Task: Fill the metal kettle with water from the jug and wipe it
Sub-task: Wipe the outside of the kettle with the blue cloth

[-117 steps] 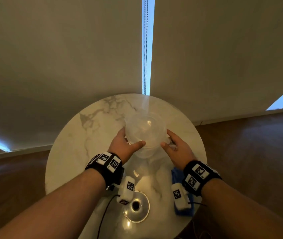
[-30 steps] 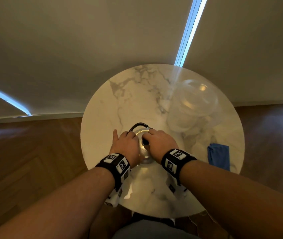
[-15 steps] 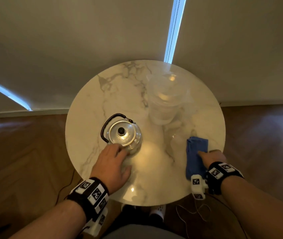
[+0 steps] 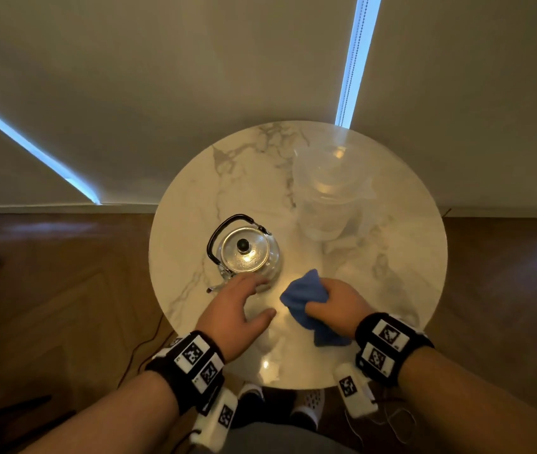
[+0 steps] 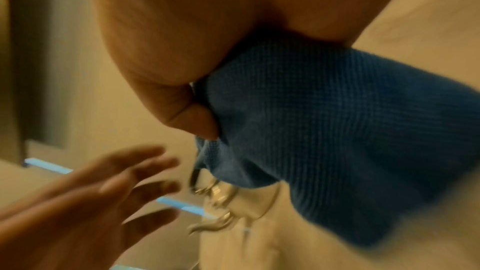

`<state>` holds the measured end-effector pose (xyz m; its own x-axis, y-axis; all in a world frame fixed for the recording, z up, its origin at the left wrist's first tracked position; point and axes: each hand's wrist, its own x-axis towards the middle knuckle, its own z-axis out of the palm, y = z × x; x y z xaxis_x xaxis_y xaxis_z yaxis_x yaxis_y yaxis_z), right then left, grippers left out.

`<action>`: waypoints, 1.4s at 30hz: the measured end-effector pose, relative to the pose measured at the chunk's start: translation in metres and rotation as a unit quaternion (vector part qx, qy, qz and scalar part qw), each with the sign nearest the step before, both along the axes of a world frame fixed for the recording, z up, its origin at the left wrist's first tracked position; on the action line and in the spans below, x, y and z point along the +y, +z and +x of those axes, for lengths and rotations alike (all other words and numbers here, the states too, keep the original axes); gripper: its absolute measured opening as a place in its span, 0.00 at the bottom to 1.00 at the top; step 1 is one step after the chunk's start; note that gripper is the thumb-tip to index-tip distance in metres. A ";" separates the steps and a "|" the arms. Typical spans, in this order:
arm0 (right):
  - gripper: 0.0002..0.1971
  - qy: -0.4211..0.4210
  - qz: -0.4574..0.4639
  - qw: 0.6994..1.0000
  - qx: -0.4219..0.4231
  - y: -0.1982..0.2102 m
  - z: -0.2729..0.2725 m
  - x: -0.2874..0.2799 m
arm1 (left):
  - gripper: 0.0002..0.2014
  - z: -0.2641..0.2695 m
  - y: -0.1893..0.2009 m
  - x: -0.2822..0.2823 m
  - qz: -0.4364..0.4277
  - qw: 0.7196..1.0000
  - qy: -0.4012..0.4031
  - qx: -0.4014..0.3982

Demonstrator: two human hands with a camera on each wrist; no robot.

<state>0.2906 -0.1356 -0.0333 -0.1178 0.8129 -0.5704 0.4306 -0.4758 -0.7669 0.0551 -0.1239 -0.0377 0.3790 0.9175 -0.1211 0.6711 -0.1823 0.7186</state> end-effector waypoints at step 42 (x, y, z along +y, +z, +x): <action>0.29 0.123 0.072 0.899 -0.415 -0.012 -0.142 0.048 | 0.56 -0.075 -0.049 0.158 -0.068 0.990 -0.032 0.119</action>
